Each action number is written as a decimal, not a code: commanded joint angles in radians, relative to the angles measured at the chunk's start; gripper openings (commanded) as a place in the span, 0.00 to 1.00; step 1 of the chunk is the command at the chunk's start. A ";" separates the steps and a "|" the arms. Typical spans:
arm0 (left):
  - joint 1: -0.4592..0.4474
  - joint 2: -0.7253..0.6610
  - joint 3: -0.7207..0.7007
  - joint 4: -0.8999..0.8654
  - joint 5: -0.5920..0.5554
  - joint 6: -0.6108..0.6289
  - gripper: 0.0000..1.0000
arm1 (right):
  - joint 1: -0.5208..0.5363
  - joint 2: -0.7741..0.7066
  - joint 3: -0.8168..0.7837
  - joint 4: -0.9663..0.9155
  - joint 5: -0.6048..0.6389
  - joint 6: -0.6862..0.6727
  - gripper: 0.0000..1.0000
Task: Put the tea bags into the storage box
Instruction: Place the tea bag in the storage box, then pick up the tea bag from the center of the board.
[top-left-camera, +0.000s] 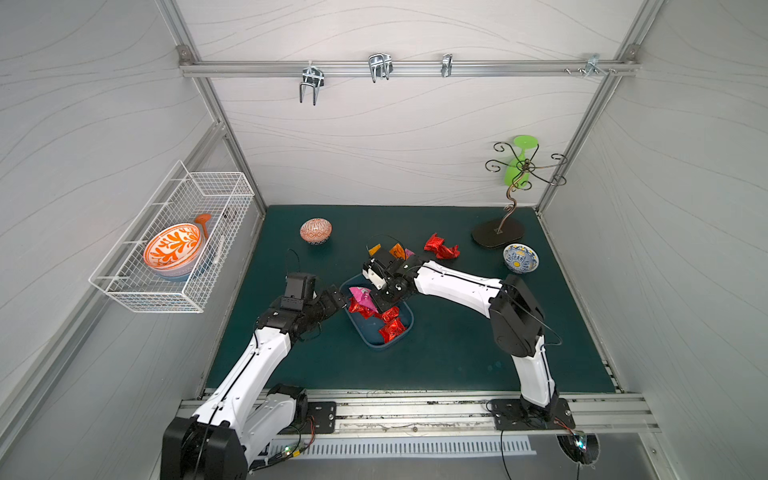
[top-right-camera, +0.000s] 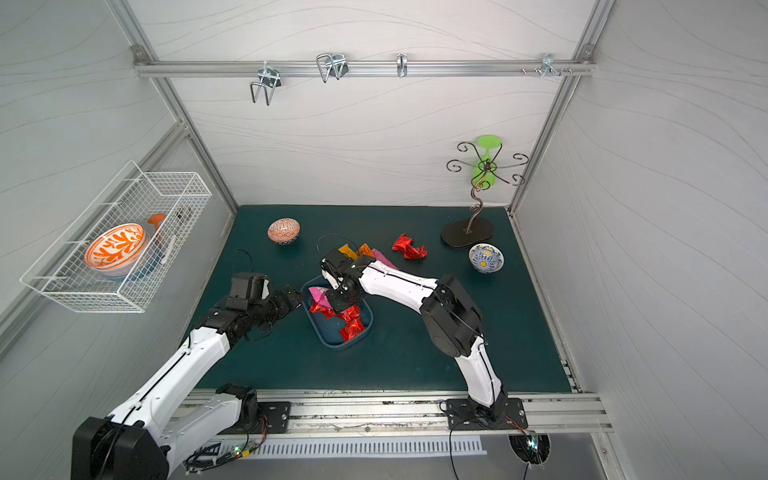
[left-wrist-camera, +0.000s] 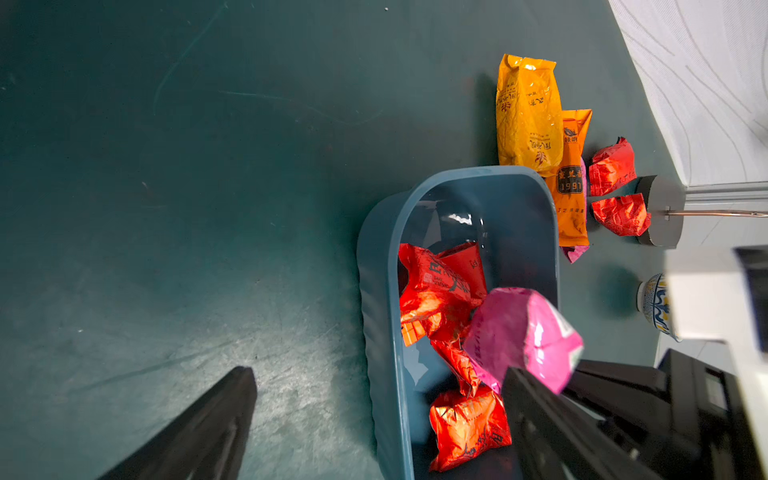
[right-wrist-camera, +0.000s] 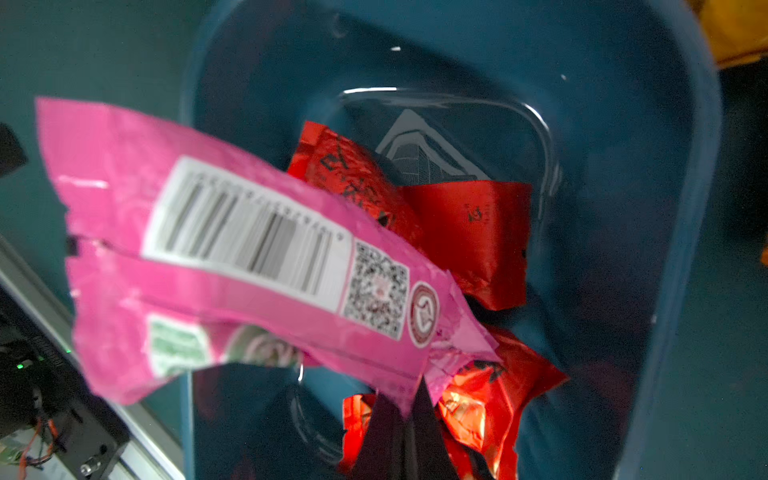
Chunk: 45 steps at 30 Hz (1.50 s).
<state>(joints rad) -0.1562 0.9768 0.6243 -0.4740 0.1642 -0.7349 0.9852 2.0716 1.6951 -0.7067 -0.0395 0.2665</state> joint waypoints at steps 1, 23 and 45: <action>-0.002 -0.004 0.008 0.004 -0.016 0.014 0.97 | 0.004 0.006 0.020 -0.044 0.062 0.019 0.03; -0.002 0.077 0.096 0.009 0.027 0.042 0.97 | -0.210 -0.238 -0.092 0.062 -0.034 0.060 0.66; -0.002 0.185 0.136 0.001 0.053 0.067 0.97 | -0.605 -0.018 0.015 0.115 -0.015 -0.143 0.66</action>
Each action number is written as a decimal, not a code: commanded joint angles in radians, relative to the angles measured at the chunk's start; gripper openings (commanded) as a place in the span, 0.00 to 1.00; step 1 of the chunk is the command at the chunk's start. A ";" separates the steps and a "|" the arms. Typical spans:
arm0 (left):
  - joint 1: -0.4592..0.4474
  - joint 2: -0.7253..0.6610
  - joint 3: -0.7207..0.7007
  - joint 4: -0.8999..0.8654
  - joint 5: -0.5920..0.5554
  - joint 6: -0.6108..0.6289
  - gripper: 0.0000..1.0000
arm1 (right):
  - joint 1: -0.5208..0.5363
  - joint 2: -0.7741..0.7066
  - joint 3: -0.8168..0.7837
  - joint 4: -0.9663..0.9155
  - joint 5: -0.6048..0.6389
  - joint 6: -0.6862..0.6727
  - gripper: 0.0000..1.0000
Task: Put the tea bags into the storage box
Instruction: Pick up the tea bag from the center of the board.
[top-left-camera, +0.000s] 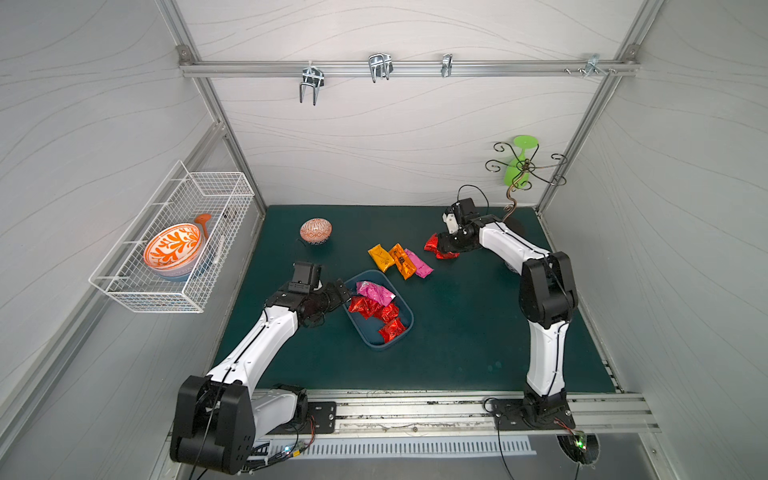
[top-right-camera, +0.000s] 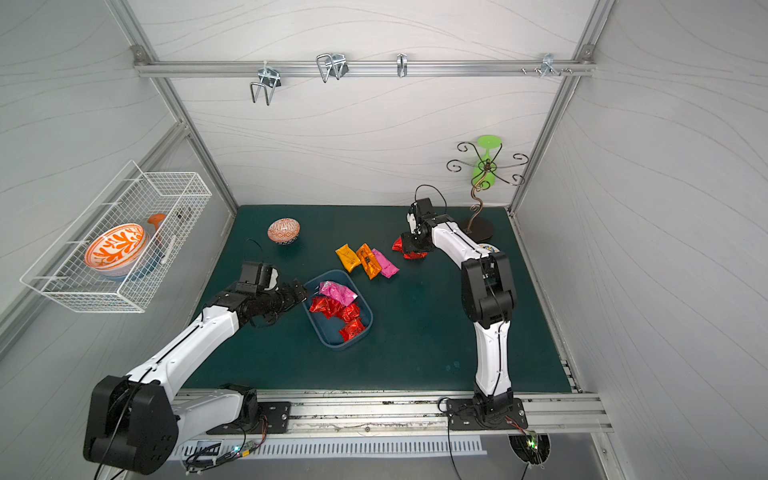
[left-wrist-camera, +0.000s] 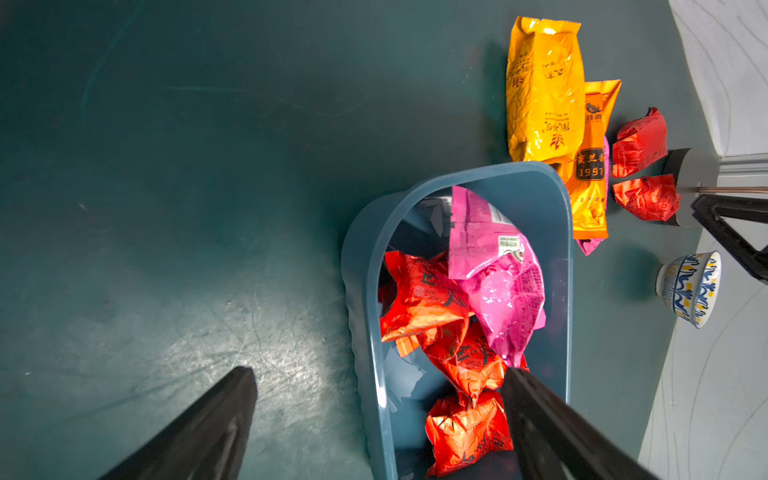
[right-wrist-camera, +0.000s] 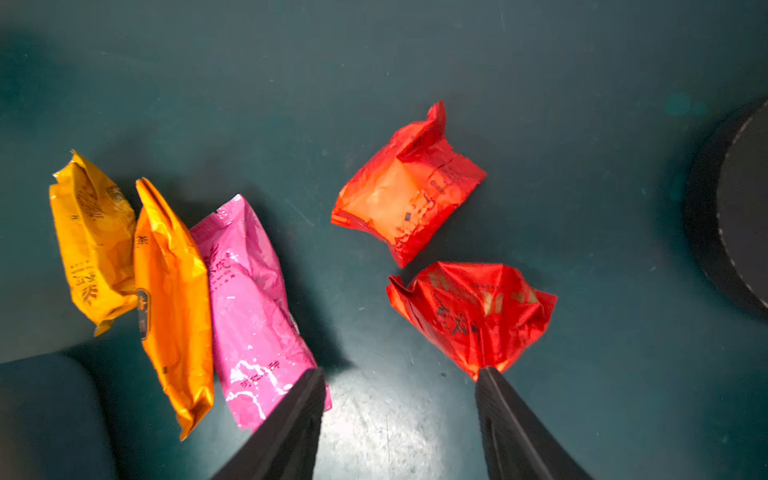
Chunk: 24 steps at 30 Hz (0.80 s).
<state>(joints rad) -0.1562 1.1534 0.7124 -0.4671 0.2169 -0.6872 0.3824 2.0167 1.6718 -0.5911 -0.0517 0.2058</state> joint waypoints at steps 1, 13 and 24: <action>-0.002 0.011 0.049 -0.008 -0.001 0.018 0.97 | -0.003 0.047 0.046 -0.001 0.000 -0.096 0.65; -0.002 0.004 0.055 -0.028 -0.009 0.014 0.97 | -0.003 0.168 0.132 -0.011 0.071 -0.170 0.57; -0.003 -0.030 0.039 -0.036 -0.017 0.019 0.97 | -0.002 0.209 0.138 -0.030 0.073 -0.167 0.12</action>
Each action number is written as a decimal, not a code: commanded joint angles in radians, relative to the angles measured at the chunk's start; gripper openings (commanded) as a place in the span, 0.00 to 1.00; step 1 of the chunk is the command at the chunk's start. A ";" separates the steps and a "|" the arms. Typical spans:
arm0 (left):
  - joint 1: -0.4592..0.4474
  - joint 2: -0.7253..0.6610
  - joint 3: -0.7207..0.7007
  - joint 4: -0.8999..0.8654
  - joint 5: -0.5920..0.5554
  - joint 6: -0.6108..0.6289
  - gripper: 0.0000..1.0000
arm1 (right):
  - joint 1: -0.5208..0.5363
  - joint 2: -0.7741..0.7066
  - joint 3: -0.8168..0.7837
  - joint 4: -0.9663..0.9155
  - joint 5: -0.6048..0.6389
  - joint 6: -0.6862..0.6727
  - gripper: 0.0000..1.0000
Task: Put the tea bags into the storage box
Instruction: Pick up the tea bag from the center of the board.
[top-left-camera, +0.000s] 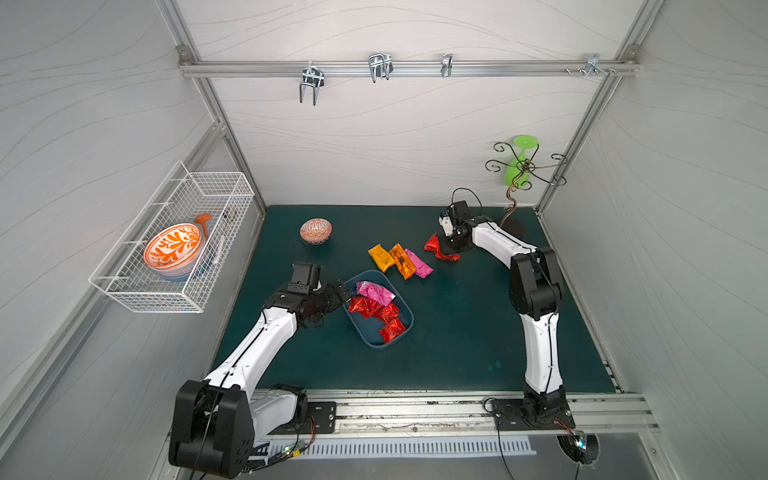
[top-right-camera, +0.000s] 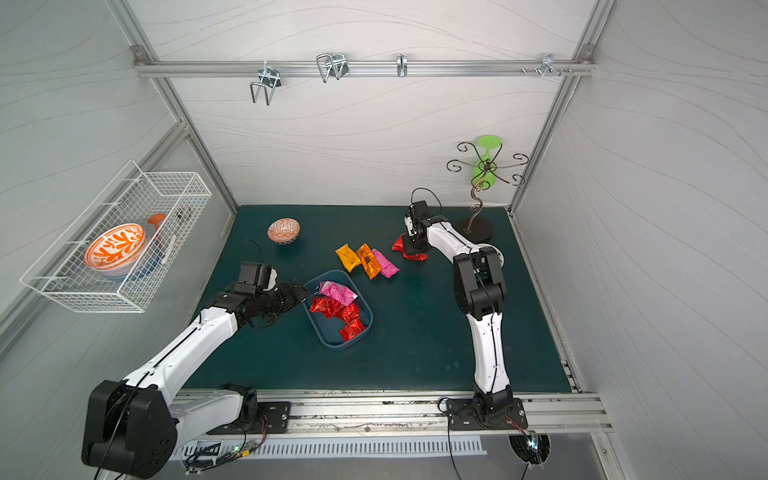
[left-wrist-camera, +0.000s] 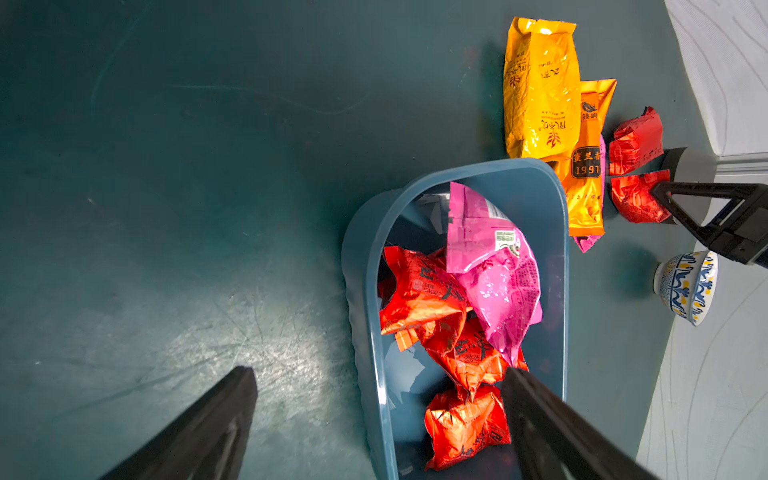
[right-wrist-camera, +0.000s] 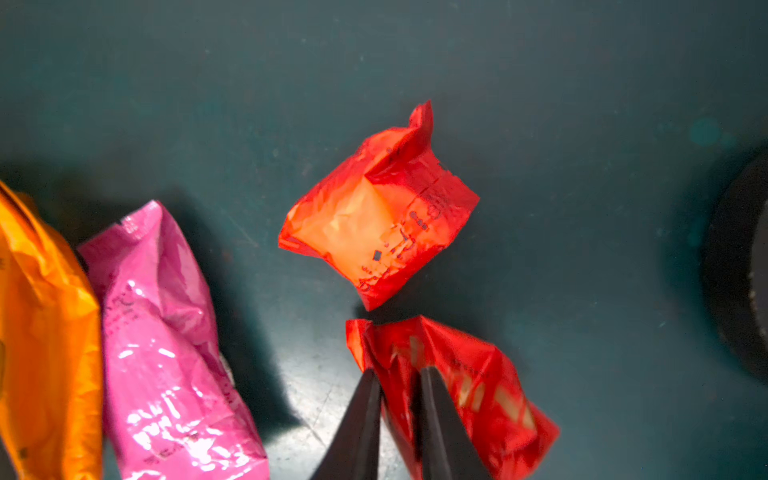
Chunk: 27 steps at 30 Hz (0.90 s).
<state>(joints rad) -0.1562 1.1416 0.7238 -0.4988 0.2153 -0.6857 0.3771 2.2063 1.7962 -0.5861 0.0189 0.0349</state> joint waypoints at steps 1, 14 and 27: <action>-0.002 -0.020 0.029 -0.005 -0.016 0.017 0.97 | 0.003 0.018 0.014 -0.037 0.004 0.006 0.08; -0.002 -0.021 0.029 0.011 -0.010 0.016 0.97 | 0.038 -0.191 -0.102 -0.059 -0.058 0.064 0.00; -0.002 -0.025 0.021 0.032 0.000 0.006 0.97 | 0.254 -0.461 -0.316 -0.004 -0.429 0.256 0.00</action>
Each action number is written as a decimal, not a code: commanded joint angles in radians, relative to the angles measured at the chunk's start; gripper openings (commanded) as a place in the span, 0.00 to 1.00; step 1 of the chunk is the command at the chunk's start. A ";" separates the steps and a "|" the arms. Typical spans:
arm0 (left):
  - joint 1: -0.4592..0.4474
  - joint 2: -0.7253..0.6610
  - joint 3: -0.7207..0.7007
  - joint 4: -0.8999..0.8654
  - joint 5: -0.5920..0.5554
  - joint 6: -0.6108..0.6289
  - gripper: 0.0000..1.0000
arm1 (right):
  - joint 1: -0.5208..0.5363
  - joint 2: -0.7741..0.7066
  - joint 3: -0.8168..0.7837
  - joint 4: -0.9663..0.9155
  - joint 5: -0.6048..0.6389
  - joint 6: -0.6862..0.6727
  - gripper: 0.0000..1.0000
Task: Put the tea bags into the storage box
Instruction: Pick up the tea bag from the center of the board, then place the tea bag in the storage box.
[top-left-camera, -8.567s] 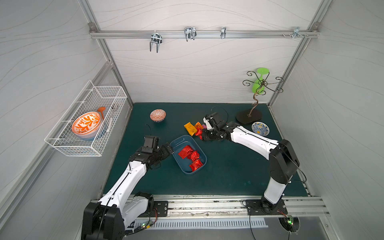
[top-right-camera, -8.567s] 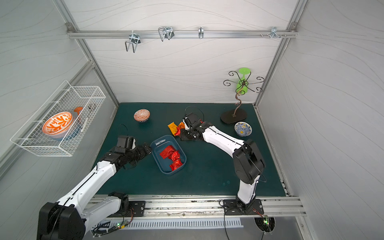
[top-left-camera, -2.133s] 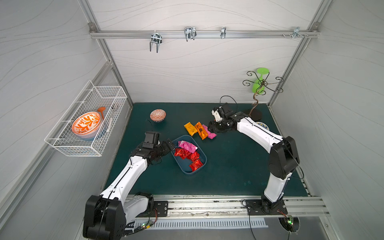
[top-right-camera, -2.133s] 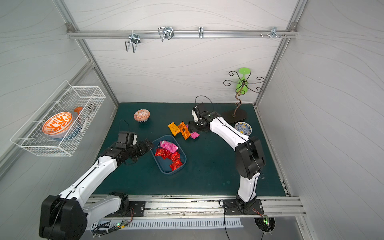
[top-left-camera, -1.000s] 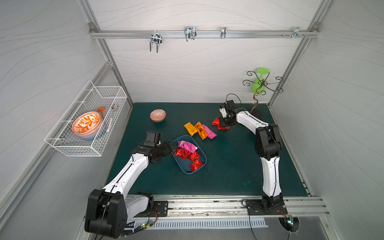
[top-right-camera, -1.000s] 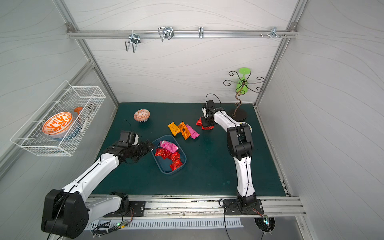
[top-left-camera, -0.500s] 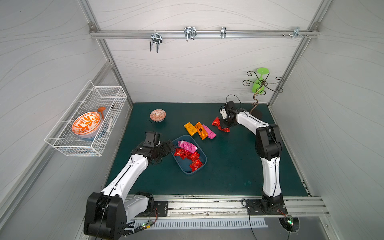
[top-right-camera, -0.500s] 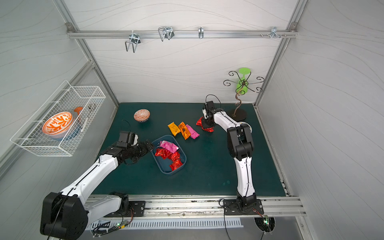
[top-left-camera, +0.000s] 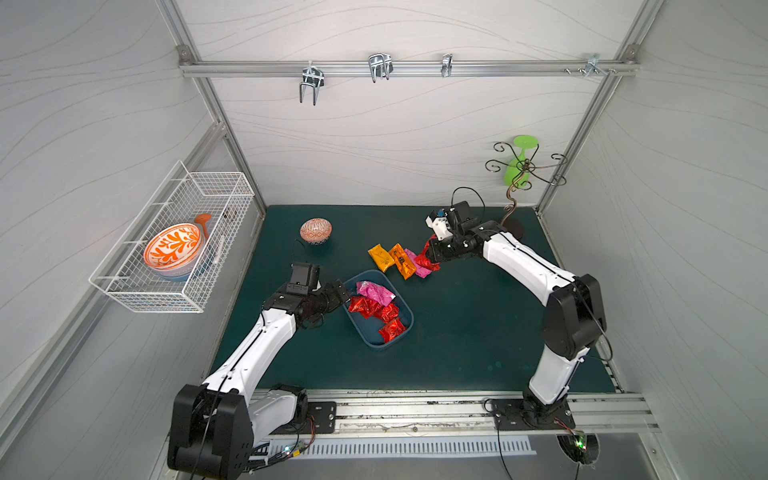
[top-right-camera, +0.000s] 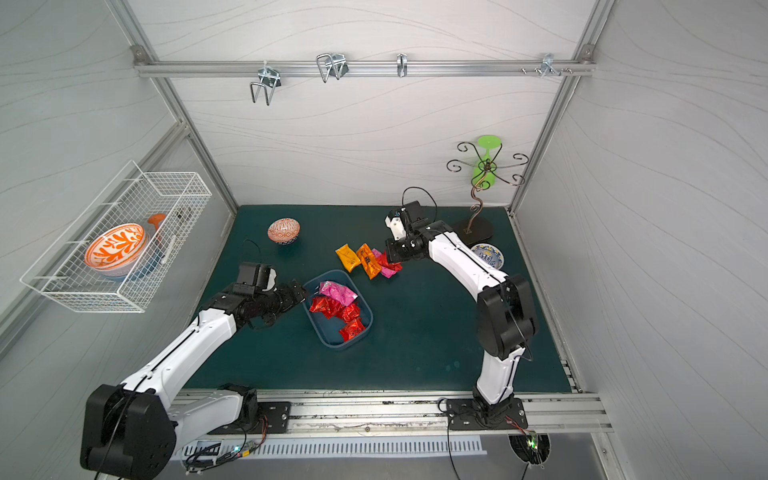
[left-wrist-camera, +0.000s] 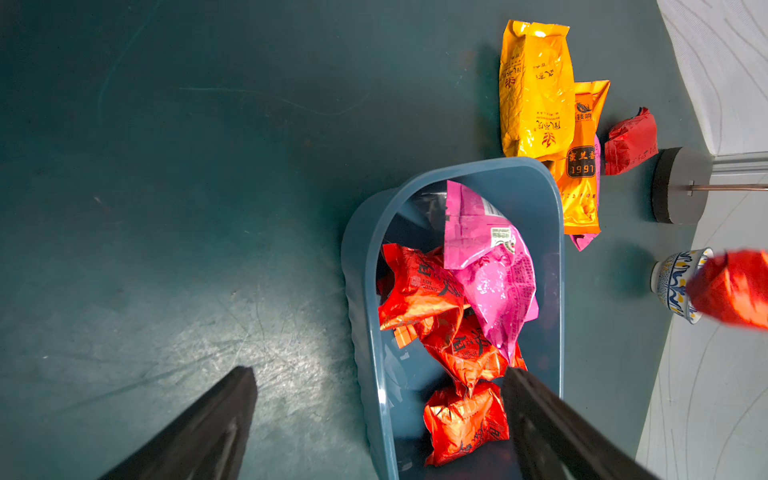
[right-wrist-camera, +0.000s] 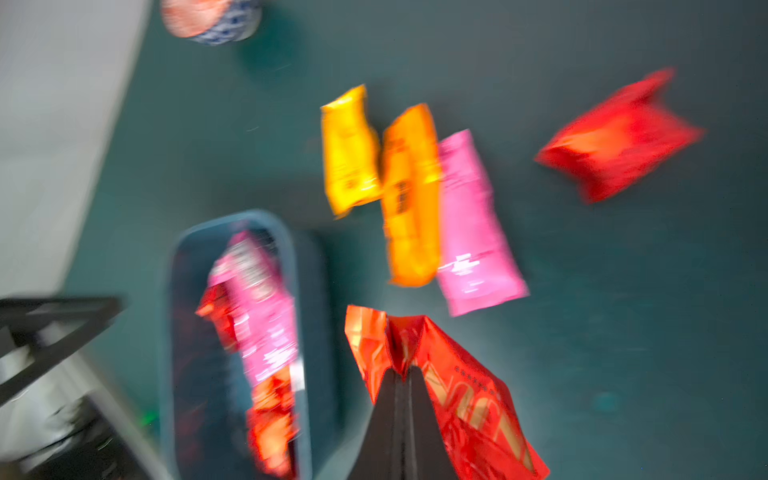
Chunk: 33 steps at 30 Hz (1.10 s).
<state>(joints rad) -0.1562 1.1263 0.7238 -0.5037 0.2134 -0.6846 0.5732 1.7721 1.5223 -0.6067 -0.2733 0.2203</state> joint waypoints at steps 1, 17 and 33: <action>-0.002 -0.013 0.022 0.035 0.003 0.003 0.97 | 0.090 -0.034 -0.054 0.024 -0.152 0.085 0.00; -0.002 -0.071 -0.015 0.027 -0.013 -0.014 0.97 | 0.443 -0.013 -0.215 0.203 -0.080 0.255 0.00; -0.002 -0.062 -0.032 0.047 -0.011 -0.020 0.97 | 0.452 0.088 -0.197 0.212 -0.018 0.282 0.30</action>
<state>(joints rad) -0.1562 1.0660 0.6922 -0.4965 0.2127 -0.7029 1.0191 1.8534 1.2964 -0.3744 -0.3077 0.5148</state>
